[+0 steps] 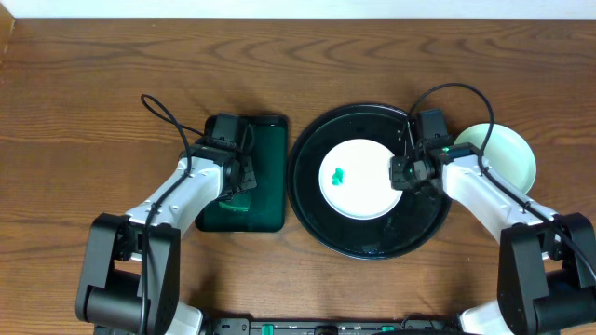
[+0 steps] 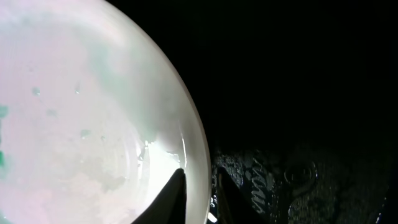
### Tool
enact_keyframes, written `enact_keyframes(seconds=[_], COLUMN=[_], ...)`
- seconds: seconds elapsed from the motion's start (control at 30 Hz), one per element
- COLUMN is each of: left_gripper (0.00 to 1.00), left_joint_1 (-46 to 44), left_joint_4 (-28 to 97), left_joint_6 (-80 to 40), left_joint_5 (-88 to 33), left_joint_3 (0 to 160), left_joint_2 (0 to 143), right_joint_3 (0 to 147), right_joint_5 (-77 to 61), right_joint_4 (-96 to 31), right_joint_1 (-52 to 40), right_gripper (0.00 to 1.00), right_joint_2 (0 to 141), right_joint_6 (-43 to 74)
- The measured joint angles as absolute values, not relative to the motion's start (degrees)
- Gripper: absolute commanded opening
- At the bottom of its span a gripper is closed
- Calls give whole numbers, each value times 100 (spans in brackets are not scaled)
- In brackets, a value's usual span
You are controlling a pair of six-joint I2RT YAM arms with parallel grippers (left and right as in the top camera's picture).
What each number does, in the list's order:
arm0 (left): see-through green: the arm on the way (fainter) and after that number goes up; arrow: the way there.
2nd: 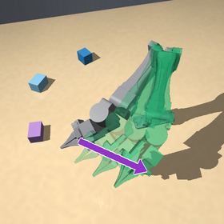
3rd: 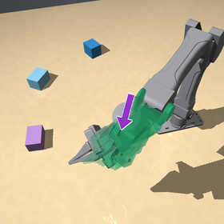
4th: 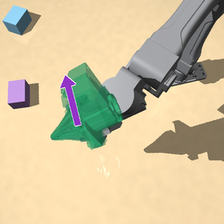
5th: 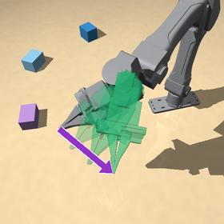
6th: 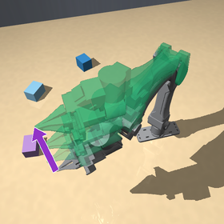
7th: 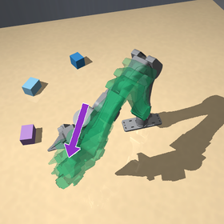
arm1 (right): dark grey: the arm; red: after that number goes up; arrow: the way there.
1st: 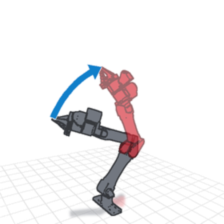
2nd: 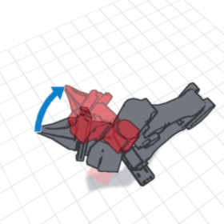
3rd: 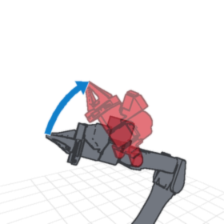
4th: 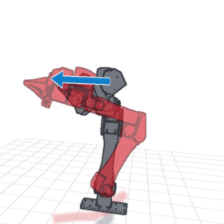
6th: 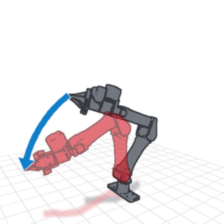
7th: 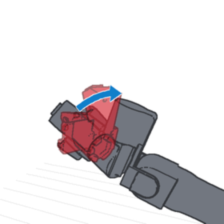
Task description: Clean dirty plates on tray and stack at the side
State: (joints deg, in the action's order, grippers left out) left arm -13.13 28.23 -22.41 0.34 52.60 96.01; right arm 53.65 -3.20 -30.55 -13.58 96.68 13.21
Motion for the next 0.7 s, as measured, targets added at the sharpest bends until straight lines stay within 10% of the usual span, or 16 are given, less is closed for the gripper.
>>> enact_keyframes(seconds=[0.7], left_gripper=[7], left_joint_1=[-1297], left_joint_4=[2567], left_joint_6=[-2198], left_joint_5=[-163], left_joint_3=[5231], left_joint_2=[9601], right_joint_3=[5306], right_joint_5=[-316], right_joint_4=[-2976], right_joint_1=[-1358], right_gripper=[1], right_joint_2=[9668], right_joint_6=[1321])
